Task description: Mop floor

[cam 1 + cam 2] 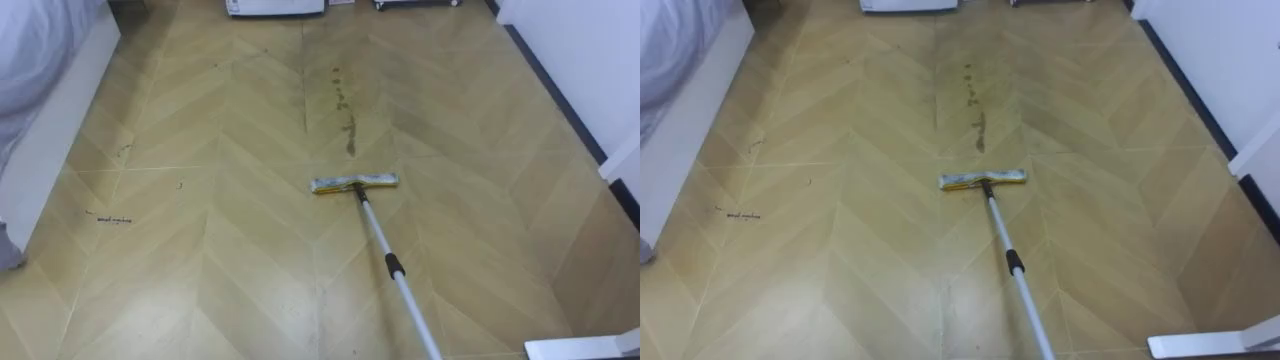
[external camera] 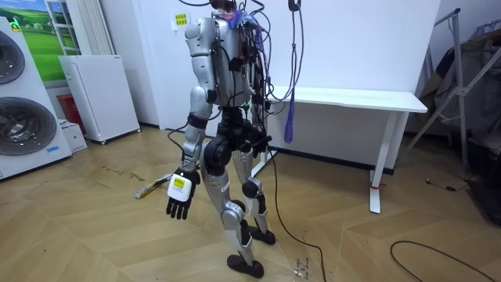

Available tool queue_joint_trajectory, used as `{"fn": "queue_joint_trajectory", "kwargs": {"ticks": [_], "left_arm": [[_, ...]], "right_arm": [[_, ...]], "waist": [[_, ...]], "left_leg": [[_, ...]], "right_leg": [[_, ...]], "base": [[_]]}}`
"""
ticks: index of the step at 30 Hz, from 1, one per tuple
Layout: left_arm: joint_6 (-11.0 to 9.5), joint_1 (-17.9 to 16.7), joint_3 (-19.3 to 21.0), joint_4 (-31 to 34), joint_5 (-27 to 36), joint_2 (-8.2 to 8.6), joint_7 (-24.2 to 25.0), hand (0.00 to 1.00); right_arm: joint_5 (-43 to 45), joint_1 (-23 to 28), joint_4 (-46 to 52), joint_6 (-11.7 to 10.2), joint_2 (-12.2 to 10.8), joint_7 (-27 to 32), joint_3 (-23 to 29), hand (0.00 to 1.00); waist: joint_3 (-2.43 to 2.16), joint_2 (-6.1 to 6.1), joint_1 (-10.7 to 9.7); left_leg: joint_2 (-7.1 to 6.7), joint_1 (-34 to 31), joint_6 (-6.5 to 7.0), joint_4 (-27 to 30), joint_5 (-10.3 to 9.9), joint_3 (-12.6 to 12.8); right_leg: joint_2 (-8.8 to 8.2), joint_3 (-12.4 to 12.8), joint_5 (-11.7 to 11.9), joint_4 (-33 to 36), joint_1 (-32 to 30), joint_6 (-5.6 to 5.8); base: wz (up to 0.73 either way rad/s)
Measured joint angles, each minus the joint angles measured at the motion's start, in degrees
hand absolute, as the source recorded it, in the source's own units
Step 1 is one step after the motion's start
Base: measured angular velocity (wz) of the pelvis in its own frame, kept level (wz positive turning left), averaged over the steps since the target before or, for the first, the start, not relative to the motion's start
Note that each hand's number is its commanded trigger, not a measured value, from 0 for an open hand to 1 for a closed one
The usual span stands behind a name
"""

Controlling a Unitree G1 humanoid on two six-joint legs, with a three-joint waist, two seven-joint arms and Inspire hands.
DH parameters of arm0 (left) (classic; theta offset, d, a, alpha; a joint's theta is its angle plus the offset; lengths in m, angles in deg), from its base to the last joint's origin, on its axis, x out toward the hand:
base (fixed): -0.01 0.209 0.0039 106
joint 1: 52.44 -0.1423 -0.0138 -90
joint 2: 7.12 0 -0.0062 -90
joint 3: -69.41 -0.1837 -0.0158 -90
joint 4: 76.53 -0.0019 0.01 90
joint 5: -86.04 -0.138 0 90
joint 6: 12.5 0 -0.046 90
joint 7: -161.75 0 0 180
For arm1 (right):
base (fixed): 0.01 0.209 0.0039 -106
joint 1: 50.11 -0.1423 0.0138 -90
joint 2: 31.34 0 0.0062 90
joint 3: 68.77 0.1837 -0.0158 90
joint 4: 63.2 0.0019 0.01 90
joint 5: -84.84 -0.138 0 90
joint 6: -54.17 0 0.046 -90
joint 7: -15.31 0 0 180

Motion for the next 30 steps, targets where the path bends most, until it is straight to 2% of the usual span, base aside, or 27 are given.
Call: {"fn": "queue_joint_trajectory", "kwargs": {"ticks": [6,13,22,24,30], "left_arm": [[-0.4,-0.8,-1.4,-1.7,7.7,-0.68,3.2,0.0],[-0.4,-1.5,-1.1,-2.0,6.9,-1.06,4.0,0.0],[0.2,-1.3,-0.9,-3.2,7.1,-0.87,2.5,0.0],[0.2,-1.2,-1.2,-3.5,7.1,-0.87,2.4,0.0],[0.1,0.0,-1.2,-3.6,7.0,-0.95,2.4,0.0]], "right_arm": [[0.0,-0.3,-0.2,0.1,0.0,-0.7,0.0,1.0],[-1.5,0.6,-0.3,0.1,0.0,-1.0,0.0,1.0],[-4.0,1.0,-1.4,0.8,0.0,-1.0,-1.2,1.0],[-4.7,1.0,-1.5,1.0,0.0,-0.8,-1.9,1.0],[-6.0,-0.2,-1.5,1.4,0.0,-0.4,-2.4,1.0]], "waist": [[0.06,-0.25,0.0],[0.23,-0.39,0.0],[0.24,-0.7,1.2],[0.4,-0.49,1.3],[0.34,-0.42,1.4]], "left_leg": [[-0.29,-0.4,0.0,0.0,0.0,0.2],[-0.36,-0.4,0.0,0.1,0.0,-1.0],[-0.33,0.1,0.0,0.0,0.0,-0.9],[-0.34,0.1,0.0,0.0,0.0,-0.9],[-0.34,-2.8,0.0,0.9,0.0,-1.0]], "right_leg": [[-0.02,-0.3,0.0,-0.3,0.0,0.02],[0.13,-1.6,0.0,-1.1,0.5,0.03],[0.17,-1.5,0.0,-1.2,1.1,0.02],[0.14,-1.5,0.0,-0.9,0.9,0.02],[-0.02,-1.6,0.0,-0.7,-1.4,0.04]], "base": [[0.0],[0.09],[0.0],[0.0],[0.02]]}}
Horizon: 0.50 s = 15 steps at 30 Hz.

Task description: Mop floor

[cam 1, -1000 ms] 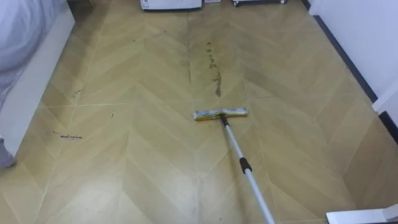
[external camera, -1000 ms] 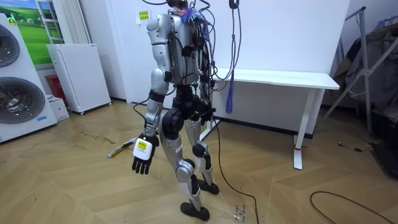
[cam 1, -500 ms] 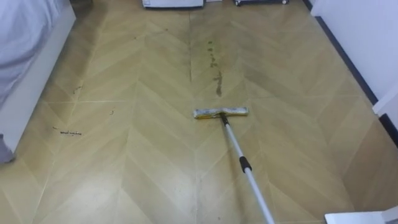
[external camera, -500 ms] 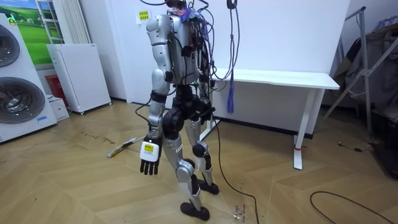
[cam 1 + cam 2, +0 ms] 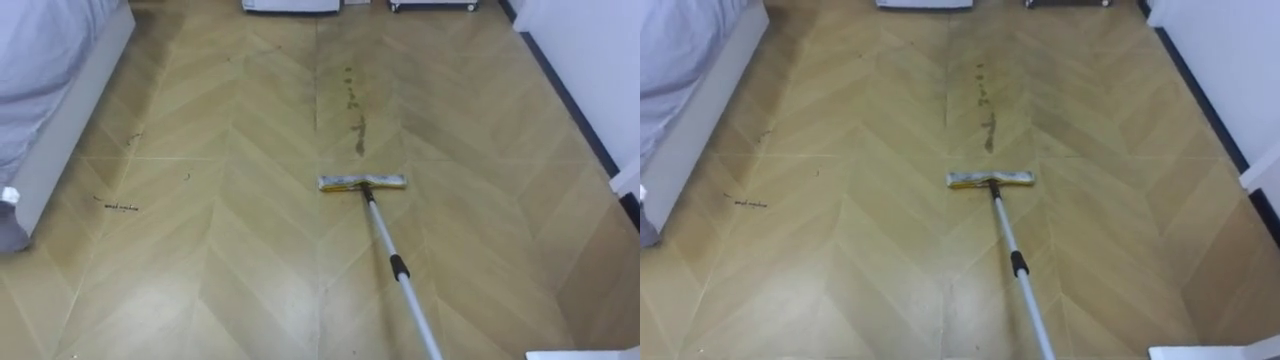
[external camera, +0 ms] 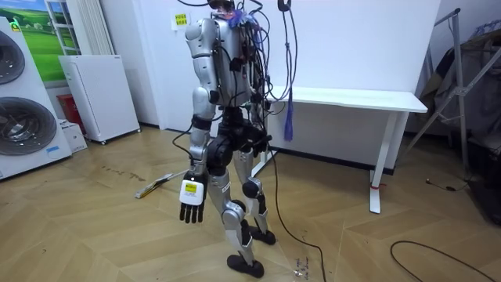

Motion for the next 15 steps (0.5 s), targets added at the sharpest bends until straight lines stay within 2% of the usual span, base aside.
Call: {"fn": "queue_joint_trajectory", "kwargs": {"ticks": [3,5,10,12,15], "left_arm": [[0.0,1.0,-0.5,-0.1,0.0,-0.05,0.0,0.0],[0.0,1.9,-1.1,-0.3,0.0,-0.17,0.0,0.0],[-0.3,4.9,-1.2,-2.6,0.0,-0.03,0.1,0.0],[-0.6,5.7,-2.3,-2.9,0.1,0.3,0.2,0.0],[-1.0,6.2,-3.5,-2.8,0.2,0.39,0.3,0.0]], "right_arm": [[-1.7,-0.3,-0.1,0.0,0.1,0.8,-0.7,1.0],[-3.3,-1.3,-0.6,0.0,0.1,1.5,-1.6,1.0],[-5.9,-3.0,-1.3,-0.4,0.4,2.8,-2.0,1.0],[-6.8,-3.3,-1.4,-0.7,0.9,3.1,-2.0,1.0],[-7.8,-4.2,-1.4,-0.9,1.2,3.9,-2.0,1.0]], "waist": [[-0.29,0.38,-0.1],[-0.33,0.54,0.0],[0.03,1.27,-0.2],[0.17,2.1,-0.5],[0.28,2.91,-0.5]], "left_leg": [[0.01,-2.8,0.0,1.5,0.0,-0.1],[0.06,-4.7,0.0,2.4,0.0,-0.3],[0.0,-10.3,0.0,4.7,0.0,-0.9],[0.02,-12.7,0.03,5.6,0.0,-1.0],[0.0,-16.6,0.18,7.0,0.2,-1.0]], "right_leg": [[-0.06,-0.5,0.2,1.1,-2.5,0.01],[-0.13,-0.9,0.2,2.1,-4.3,-0.01],[-0.56,-2.4,0.3,3.8,-8.9,-0.22],[-1.01,-3.4,0.3,4.6,-11.0,-0.24],[-1.0,-3.3,0.3,6.5,-15.1,-0.24]], "base": [[0.09],[0.08],[0.12],[0.19],[0.02]]}}
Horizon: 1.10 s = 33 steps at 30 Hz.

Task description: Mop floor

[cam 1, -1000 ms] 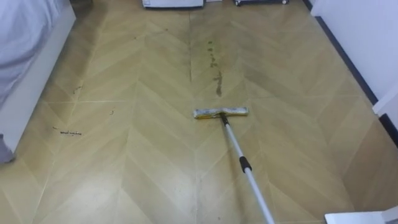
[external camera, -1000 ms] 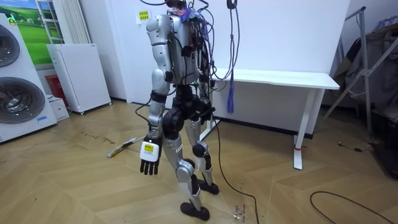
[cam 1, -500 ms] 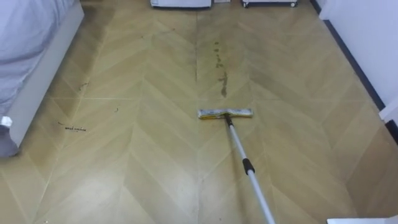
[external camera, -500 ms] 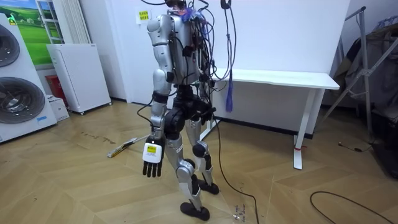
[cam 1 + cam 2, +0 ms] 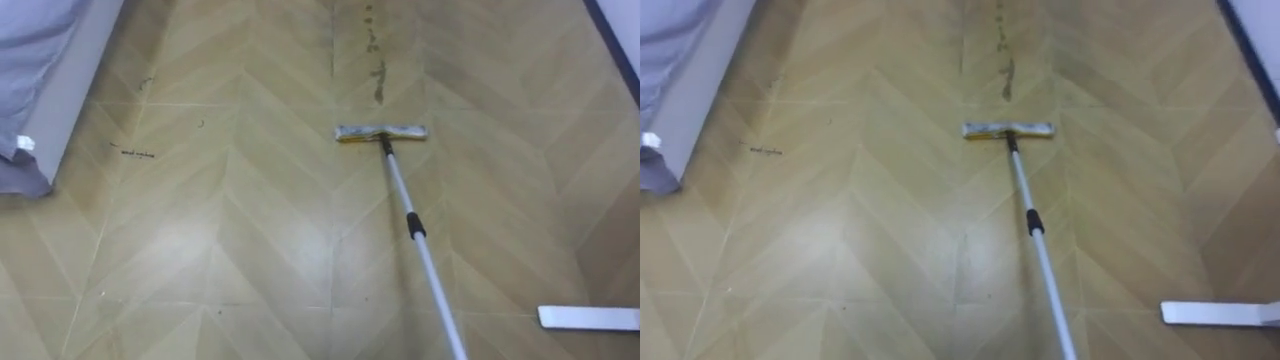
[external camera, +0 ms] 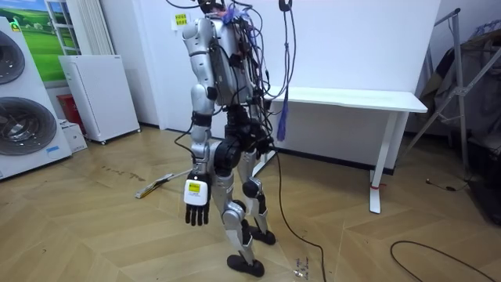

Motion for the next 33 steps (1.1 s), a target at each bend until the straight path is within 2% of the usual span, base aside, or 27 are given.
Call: {"fn": "queue_joint_trajectory", "kwargs": {"ticks": [4,10,11,16,17,18,19,21,22,23,24,25,26,27,28,29,30,31,32,33], "left_arm": [[-0.3,0.7,0.2,0.0,0.5,-0.05,0.2,0.0],[-0.4,1.7,0.3,-0.2,2.3,0.01,0.3,0.0],[-0.3,1.6,0.2,-0.3,2.2,-0.02,0.2,0.0],[1.2,1.6,0.2,-0.7,1.8,-0.08,-0.3,0.0],[2.0,1.6,0.1,-0.8,1.5,-0.07,-0.3,0.0],[2.6,1.7,-0.4,-1.2,1.6,-0.13,-0.4,0.0],[2.6,1.7,-0.5,-1.6,1.6,-0.13,-0.4,0.0],[3.4,1.7,-1.4,-2.3,1.5,-0.56,-0.5,0.0],[4.0,1.6,-1.9,-2.2,1.8,-0.99,-0.7,0.0],[4.4,1.7,-3.0,-2.2,2.6,-1.52,-1.3,0.0],[4.7,1.7,-4.8,-2.2,4.2,-2.34,-2.1,0.0],[4.7,1.7,-6.2,-2.3,5.2,-2.68,-2.7,0.0],[4.4,1.3,-8.3,-2.7,7.9,-3.26,-3.5,0.0],[4.0,0.8,-9.0,-3.7,9.8,-3.6,-3.6,0.0],[3.8,0.7,-9.1,-4.0,10.4,-3.79,-3.6,0.0],[3.3,0.6,-9.2,-4.0,10.3,-4.63,-3.6,0.0],[2.6,0.4,-9.1,-4.0,9.8,-5.26,-3.4,0.0],[2.2,0.2,-9.1,-4.0,9.1,-5.3,-3.1,0.0],[2.0,0.0,-9.1,-3.9,7.5,-5.42,-2.1,0.0],[2.1,0.0,-9.0,-3.8,5.9,-5.42,-1.0,0.0]], "right_arm": [[-1.8,-0.5,0.0,-0.9,0.1,0.4,-0.1,1.0],[-6.6,-0.4,-0.2,-1.0,0.0,1.0,-2.3,1.0],[-7.4,-0.2,-0.2,-1.0,0.0,1.0,-2.4,1.0],[-11.0,-0.2,-0.2,-1.0,-0.2,1.6,-2.9,1.0],[-11.5,-0.2,-0.2,-0.9,-0.2,1.8,-3.0,1.0],[-12.8,-0.3,-0.2,-0.7,-0.2,2.0,-3.7,1.0],[-13.2,-0.4,-0.2,-0.5,-0.2,2.0,-3.9,1.0],[-14.1,-1.9,-1.6,0.2,-0.2,1.7,-3.9,1.0],[-14.1,-3.7,-2.1,1.1,0.1,1.4,-3.8,1.0],[-14.6,-6.2,-3.1,2.0,0.7,0.6,-3.5,1.0],[-15.0,-9.8,-4.0,3.1,2.0,-0.4,-3.4,1.0],[-15.5,-11.5,-4.0,3.7,2.9,-0.9,-3.4,1.0],[-15.7,-15.2,-4.0,4.4,4.9,-2.3,-3.4,1.0],[-15.6,-19.3,-3.8,4.5,7.0,-4.0,-3.4,1.0],[-15.4,-21.2,-3.6,4.4,7.8,-4.9,-3.7,1.0],[-15.5,-24.0,-3.5,3.7,8.7,-6.4,-4.5,1.0],[-16.0,-26.1,-3.8,3.3,9.0,-7.3,-4.6,1.0],[-16.8,-26.5,-3.9,3.6,9.2,-7.6,-4.6,1.0],[-18.2,-25.9,-3.9,3.8,10.0,-8.4,-5.1,1.0],[-19.9,-24.0,-3.9,3.7,10.8,-8.8,-5.7,1.0]], "waist": [[0.22,-0.28,0.4],[0.66,-1.05,0.6],[0.66,-0.96,0.5],[0.49,-0.68,0.8],[0.47,-0.51,1.0],[0.49,-0.4,2.0],[0.5,-0.42,2.3],[0.47,-0.17,3.0],[0.41,-0.32,4.2],[0.45,-0.53,5.1],[0.55,-1.02,5.9],[0.62,-1.37,6.5],[1.24,-2.68,8.5],[1.21,-3.23,10.1],[1.19,-3.44,10.7],[1.63,-5.14,11.2],[2.07,-6.73,11.4],[2.02,-6.72,11.4],[1.7,-6.59,11.3],[0.99,-5.66,11.1]], "left_leg": [[-0.2,-4.9,0.04,2.5,0.1,0.7],[-1.97,-13.9,0.08,8.2,0.0,0.8],[-2.05,-15.6,0.06,9.5,0.0,0.1],[-2.03,-22.4,-0.3,15.0,-0.3,-1.5],[-2.03,-23.7,-0.49,17.1,-0.7,-2.0],[-2.02,-25.1,-0.96,20.2,-1.5,-2.5],[-2.04,-25.8,-1.19,21.9,-1.9,-2.8],[-2.12,-28.6,-2.3,28.0,-2.8,-3.2],[-1.96,-31.1,-2.64,33.0,-2.7,-3.1],[-1.68,-34.7,-4.43,39.4,-0.8,-3.2],[-1.77,-40.0,-5.43,47.8,5.3,-3.2],[-1.73,-42.8,-5.81,52.6,9.9,-3.2],[-1.58,-48.2,-7.03,63.6,18.4,-2.7],[-0.09,-53.9,-6.74,75.9,18.5,-1.3],[0.64,-56.5,-5.84,80.4,17.7,-0.3],[1.06,-60.1,-4.32,84.0,15.2,1.9],[1.02,-61.3,-3.94,82.0,12.5,2.6],[1.04,-61.2,-3.97,79.7,11.4,2.5],[1.19,-59.4,-3.81,71.6,10.0,2.9],[0.97,-56.2,-3.42,60.4,9.1,3.2]], "right_leg": [[-1.29,-1.3,-0.7,5.7,-6.7,-0.38],[-3.45,-1.3,-3.6,12.7,-16.2,-0.88],[-4.02,-1.5,-3.9,13.9,-17.6,-1.05],[-4.3,-2.4,-4.8,18.3,-23.2,-1.61],[-4.62,-3.1,-5.3,19.9,-24.0,-1.91],[-4.68,-3.5,-6.0,21.9,-24.7,-2.26],[-4.86,-3.8,-6.5,23.1,-25.1,-2.55],[-5.03,-4.3,-8.7,27.1,-26.3,-3.41],[-5.03,-4.4,-10.2,29.9,-27.6,-4.0],[-4.96,-4.3,-11.9,33.0,-29.0,-3.96],[-4.66,-3.3,-12.8,35.9,-30.5,-4.38],[-4.28,-2.5,-13.1,37.3,-31.0,-4.82],[-3.72,-1.0,-13.1,39.6,-31.5,-6.23],[-4.04,-0.6,-13.0,40.7,-31.7,-6.67],[-4.22,-0.5,-13.0,40.6,-31.7,-6.67],[-5.92,0.6,-13.1,40.4,-31.6,-6.47],[-6.96,1.7,-13.3,39.4,-31.0,-5.95],[-7.03,1.7,-13.6,38.6,-30.3,-5.51],[-7.57,1.3,-14.3,37.3,-29.1,-4.06],[-7.51,0.7,-14.9,36.2,-28.3,-2.26]], "base": [[-0.07],[0.1],[0.24],[0.23],[0.16],[0.11],[0.08],[0.09],[0.0],[0.0],[-0.07],[-0.4],[-0.81],[-0.9],[-0.7],[-0.26],[-0.05],[0.32],[0.56],[0.64]]}}
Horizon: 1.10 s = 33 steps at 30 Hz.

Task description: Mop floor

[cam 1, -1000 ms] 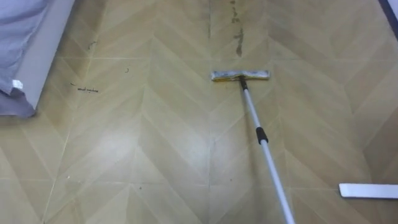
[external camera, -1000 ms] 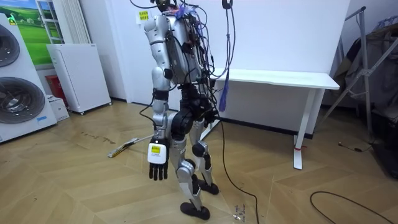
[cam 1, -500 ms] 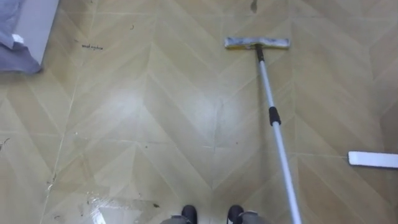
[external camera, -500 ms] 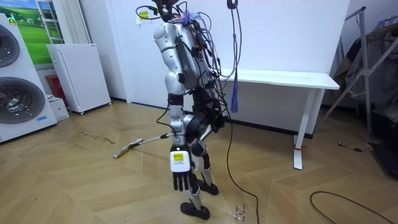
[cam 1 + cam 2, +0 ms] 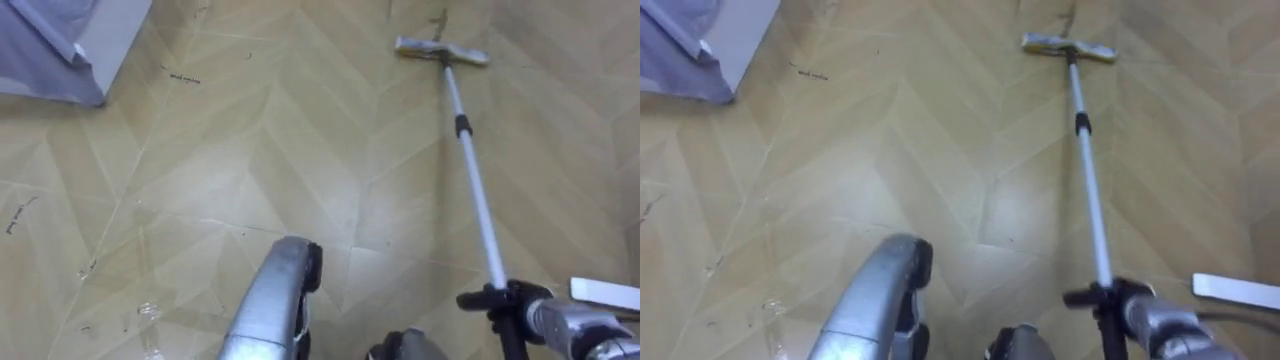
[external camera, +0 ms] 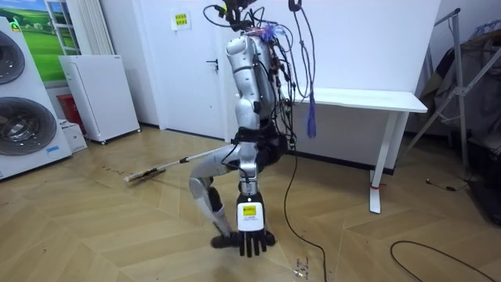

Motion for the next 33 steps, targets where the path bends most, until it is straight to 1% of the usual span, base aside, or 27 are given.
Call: {"fn": "queue_joint_trajectory", "kwargs": {"ticks": [1,3,4,5,6,7,8,9,11,13,14,15,16,17,18,20,22,23,25,26,27,28,29,30,31,32,33], "left_arm": [[0.2,0.1,0.3,0.0,-0.8,0.07,0.8,0.0],[2.0,0.1,0.3,-0.5,-1.9,-0.02,3.0,0.0],[2.4,0.4,0.3,-0.5,-2.0,-0.03,3.6,0.0],[2.8,1.4,0.3,-1.0,-2.8,0.15,4.9,0.0],[3.0,4.0,0.5,-1.9,-3.3,0.19,5.4,0.0],[2.9,4.6,0.9,-2.5,-3.2,0.44,5.4,0.0],[3.0,6.1,1.7,-2.6,-3.3,0.85,5.1,0.0],[2.7,6.5,1.9,-2.0,-3.3,1.17,4.8,0.0],[2.5,6.5,1.8,0.1,-3.7,1.13,3.9,0.0],[1.8,6.6,1.8,1.2,-3.9,1.76,2.9,0.0],[1.4,6.4,1.5,1.3,-3.9,2.58,2.8,0.0],[1.4,5.7,1.3,1.3,-4.1,3.09,2.8,0.0],[1.5,5.2,1.3,1.3,-4.2,3.23,2.8,0.0],[1.7,3.7,1.3,1.6,-4.2,3.43,2.8,0.0],[2.1,2.2,1.3,1.6,-4.4,3.54,2.8,0.0],[3.4,0.1,1.6,1.6,-5.0,3.61,2.8,0.0],[4.3,-1.0,1.5,1.2,-4.9,3.44,2.8,0.0],[4.6,-1.2,1.3,1.1,-4.7,3.09,2.8,0.0],[4.6,-1.4,1.2,1.7,-2.4,1.84,2.9,0.0],[4.7,-2.1,1.2,3.0,-1.5,0.58,2.8,0.0],[4.7,-2.6,1.1,3.9,-1.5,-0.69,2.8,0.0],[4.7,-3.0,0.9,4.3,-1.4,-1.31,2.8,0.0],[4.7,-3.5,0.2,4.7,-1.3,-2.62,2.8,0.0],[4.7,-4.4,0.3,5.5,-1.2,-3.46,2.9,0.0],[4.8,-4.4,0.3,5.6,-1.6,-3.69,3.1,0.0],[5.2,-4.2,0.4,5.7,-2.4,-3.81,3.4,0.0],[5.2,-4.2,0.5,5.7,-2.9,-3.74,3.7,0.0]], "right_arm": [[-0.6,1.2,0.0,-0.2,0.4,-0.4,0.0,1.0],[-3.0,6.6,0.0,-0.6,1.3,-2.2,-0.9,1.0],[-3.5,8.4,-0.1,-0.5,1.5,-2.5,-1.0,1.0],[-4.5,11.7,-0.5,-0.4,1.6,-2.6,-1.0,1.0],[-4.9,14.3,-1.7,-0.2,1.2,-2.9,-0.9,1.0],[-5.0,14.8,-2.8,0.0,1.0,-3.0,-0.9,1.0],[-5.0,15.3,-4.7,0.1,0.8,-2.5,-1.0,1.0],[-5.0,17.0,-4.6,0.0,0.5,-1.6,-1.3,1.0],[-5.0,19.1,-3.9,0.0,-0.6,-0.2,-2.4,1.0],[-5.2,20.5,-3.6,-0.3,-2.0,1.4,-2.8,1.0],[-5.7,21.6,-3.1,-0.8,-2.6,2.5,-2.8,1.0],[-6.3,21.9,-3.0,-1.1,-3.2,3.4,-3.3,1.0],[-6.4,21.9,-3.0,-1.1,-3.6,3.8,-3.4,1.0],[-6.3,21.9,-3.0,-1.2,-4.2,4.5,-3.4,1.0],[-6.1,21.9,-3.0,-1.2,-4.7,5.0,-3.4,1.0],[-4.7,21.5,-3.0,-0.7,-4.9,5.5,-2.8,1.0],[-4.5,20.1,-3.1,0.4,-4.6,6.2,-2.5,1.0],[-4.4,18.3,-3.5,1.8,-4.1,6.6,-1.9,1.0],[-4.5,13.8,-4.2,3.3,-2.3,6.4,-1.1,1.0],[-4.5,9.8,-4.5,3.6,-0.9,6.4,-1.0,1.0],[-4.4,5.3,-4.4,4.0,0.7,6.0,-1.0,1.0],[-4.5,3.2,-4.0,3.9,1.4,5.9,-1.2,1.0],[-5.8,0.4,-2.7,3.4,2.4,5.6,-1.8,1.0],[-7.2,-2.3,-1.3,2.5,3.0,4.8,-2.4,1.0],[-7.6,-3.3,-0.9,2.2,3.3,4.4,-2.5,1.0],[-8.6,-4.1,-0.2,1.6,3.7,3.9,-2.5,1.0],[-9.0,-4.0,-0.1,1.3,3.7,3.7,-2.3,1.0]], "waist": [[-0.42,0.63,-0.4],[-1.58,3.19,-1.7],[-1.74,3.99,-2.0],[-2.11,5.48,-2.7],[-2.03,5.62,-3.4],[-1.89,5.76,-3.7],[-1.5,5.95,-4.1],[-1.45,6.74,-4.8],[-1.45,7.57,-6.3],[-1.08,8.9,-7.6],[-1.22,9.78,-7.6],[-1.34,10.03,-7.5],[-1.33,10.0,-7.4],[-1.33,10.04,-7.1],[-1.31,10.03,-6.3],[-1.27,9.97,-5.1],[-1.06,9.66,-4.7],[-0.71,9.01,-4.5],[-0.24,7.91,-3.4],[-0.09,6.55,-2.1],[0.08,5.54,-1.0],[0.22,5.01,-0.6],[0.42,3.47,0.1],[0.22,2.6,0.2],[0.13,2.42,0.0],[0.35,1.85,0.0],[0.44,1.69,0.0]], "left_leg": [[-0.06,2.1,0.44,-6.2,-0.3,0.0],[-0.12,12.5,1.79,-27.4,-1.2,-0.2],[-0.25,15.3,1.97,-30.9,-1.3,-0.1],[-0.69,18.6,5.18,-35.1,-3.8,0.1],[-1.81,18.4,6.54,-33.5,-6.0,1.6],[-1.94,18.1,7.62,-32.2,-7.6,2.4],[-2.15,17.8,8.47,-29.2,-10.5,3.8],[-2.71,17.8,9.02,-26.7,-13.4,4.0],[-3.8,18.2,10.41,-24.6,-16.2,3.8],[-3.94,18.6,11.16,-23.9,-18.0,3.8],[-3.93,19.4,11.34,-24.7,-18.6,3.8],[-4.11,20.5,11.35,-26.2,-18.6,3.8],[-4.13,21.2,11.31,-27.0,-18.6,3.7],[-4.13,22.5,10.9,-28.2,-18.8,2.9],[-4.12,23.9,10.07,-28.7,-19.3,1.1],[-4.18,26.2,8.47,-28.7,-20.5,-1.7],[-4.99,28.5,7.32,-28.1,-21.3,-3.6],[-4.95,28.8,6.62,-26.4,-21.5,-3.6],[-4.29,27.3,4.52,-20.6,-20.3,-2.9],[-3.01,25.2,2.23,-15.6,-18.5,-1.6],[-1.55,22.7,1.66,-10.1,-16.0,-1.1],[-0.98,21.3,1.56,-7.5,-14.1,-1.1],[0.05,18.6,0.83,-3.0,-9.7,-1.1],[0.46,16.6,0.83,-1.8,-9.8,-1.4],[0.42,15.5,1.25,-2.5,-10.7,-1.7],[0.31,13.8,1.69,-6.7,-12.0,-1.9],[0.15,13.5,1.73,-10.2,-12.3,-1.8]], "right_leg": [[0.11,-0.6,-0.2,-0.5,0.4,0.76],[1.85,-1.2,-0.5,-2.1,2.5,2.14],[2.1,-1.2,-0.7,-2.1,3.2,2.51],[2.42,-0.9,-2.0,-1.6,4.2,3.31],[2.2,2.5,-3.0,0.4,3.9,3.24],[2.04,3.9,-3.1,2.8,2.8,3.51],[1.49,5.7,-0.2,10.4,-0.8,4.87],[1.5,6.7,4.6,17.3,-3.9,5.36],[1.78,8.1,8.0,23.6,-7.7,6.05],[2.7,8.7,7.4,24.6,-11.5,6.34],[3.54,8.7,6.9,21.3,-13.2,6.68],[3.87,8.7,6.6,15.5,-13.9,7.02],[4.02,8.5,6.6,11.7,-13.8,6.98],[4.29,7.6,6.8,4.1,-13.2,6.67],[4.74,6.2,7.9,-2.3,-12.6,5.29],[5.14,3.5,10.4,-8.0,-11.1,3.54],[4.16,1.3,11.2,-8.0,-8.7,2.36],[2.61,-0.2,10.6,-6.7,-7.6,1.57],[2.49,-0.4,8.1,-3.8,-7.5,0.84],[3.08,0.3,6.4,-1.7,-8.2,0.33],[4.58,1.0,5.2,-0.2,-8.6,-0.06],[4.99,1.1,4.7,0.4,-8.7,-0.55],[6.14,1.8,3.6,1.5,-8.5,-1.09],[6.67,1.8,2.7,1.9,-7.9,-1.09],[6.68,1.6,2.3,2.0,-7.4,-1.17],[6.72,1.3,1.4,1.8,-5.8,-1.72],[6.81,1.2,0.9,1.4,-4.7,-1.71]], "base": [[0.66],[0.6],[0.63],[0.72],[0.68],[0.34],[-0.04],[-0.12],[0.04],[0.01],[-0.2],[-0.28],[-0.37],[-0.48],[-0.52],[-0.44],[0.04],[0.36],[0.13],[-0.3],[-0.36],[-0.38],[-0.2],[-0.07],[0.28],[0.4],[0.55]]}}
